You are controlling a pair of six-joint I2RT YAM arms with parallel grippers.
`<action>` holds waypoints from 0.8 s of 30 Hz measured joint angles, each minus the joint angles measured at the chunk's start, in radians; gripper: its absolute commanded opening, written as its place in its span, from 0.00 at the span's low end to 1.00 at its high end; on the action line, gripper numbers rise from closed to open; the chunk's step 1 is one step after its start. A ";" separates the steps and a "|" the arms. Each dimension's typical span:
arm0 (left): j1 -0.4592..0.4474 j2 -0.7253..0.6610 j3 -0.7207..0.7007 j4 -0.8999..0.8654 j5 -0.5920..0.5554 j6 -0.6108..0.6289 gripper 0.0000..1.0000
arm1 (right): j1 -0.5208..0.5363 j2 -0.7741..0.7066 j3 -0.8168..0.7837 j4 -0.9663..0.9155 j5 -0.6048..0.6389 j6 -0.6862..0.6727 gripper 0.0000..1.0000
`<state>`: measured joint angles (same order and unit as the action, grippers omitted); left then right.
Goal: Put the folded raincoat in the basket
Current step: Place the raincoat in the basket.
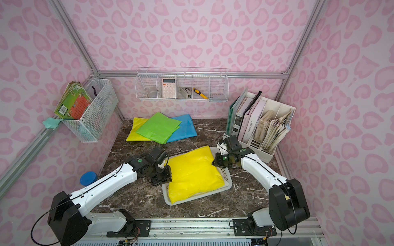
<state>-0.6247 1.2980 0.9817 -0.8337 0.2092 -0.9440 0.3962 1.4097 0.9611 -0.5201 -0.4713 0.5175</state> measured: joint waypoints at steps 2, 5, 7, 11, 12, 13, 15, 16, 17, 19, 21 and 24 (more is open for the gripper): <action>-0.005 0.002 -0.011 0.016 0.000 0.000 0.00 | -0.004 -0.011 -0.005 0.000 0.001 -0.006 0.00; -0.010 0.009 -0.013 0.030 0.007 -0.003 0.00 | -0.014 -0.016 -0.006 -0.005 0.001 -0.015 0.00; -0.012 0.011 -0.008 0.032 0.009 -0.003 0.00 | -0.017 -0.018 -0.004 -0.009 0.004 -0.016 0.00; -0.016 0.026 0.012 0.019 0.014 -0.003 0.00 | -0.019 -0.019 -0.003 -0.023 0.013 -0.027 0.00; -0.016 0.031 0.014 0.017 0.016 -0.001 0.00 | -0.019 -0.018 -0.003 -0.030 0.014 -0.032 0.00; -0.018 0.033 0.012 0.015 0.019 0.001 0.00 | -0.019 -0.020 -0.004 -0.035 0.014 -0.034 0.00; -0.022 0.032 0.008 0.013 0.024 0.001 0.00 | -0.019 -0.035 -0.013 -0.036 0.014 -0.043 0.00; -0.024 0.031 0.004 0.014 0.027 0.001 0.00 | -0.019 -0.042 -0.018 -0.036 0.014 -0.043 0.00; -0.026 0.030 0.000 0.016 0.030 0.001 0.00 | -0.019 -0.047 -0.024 -0.036 0.014 -0.043 0.00; -0.030 0.029 -0.010 0.018 0.034 0.000 0.00 | -0.019 -0.051 -0.039 -0.034 0.011 -0.043 0.00; -0.030 0.033 -0.019 0.019 0.038 0.000 0.00 | -0.019 -0.048 -0.055 -0.035 0.008 -0.043 0.00; -0.033 0.045 -0.030 0.026 0.039 0.000 0.00 | -0.019 -0.044 -0.072 -0.031 0.007 -0.043 0.00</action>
<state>-0.6579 1.3434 0.9520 -0.8074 0.2485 -0.9436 0.3771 1.3659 0.8890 -0.5507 -0.4644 0.4744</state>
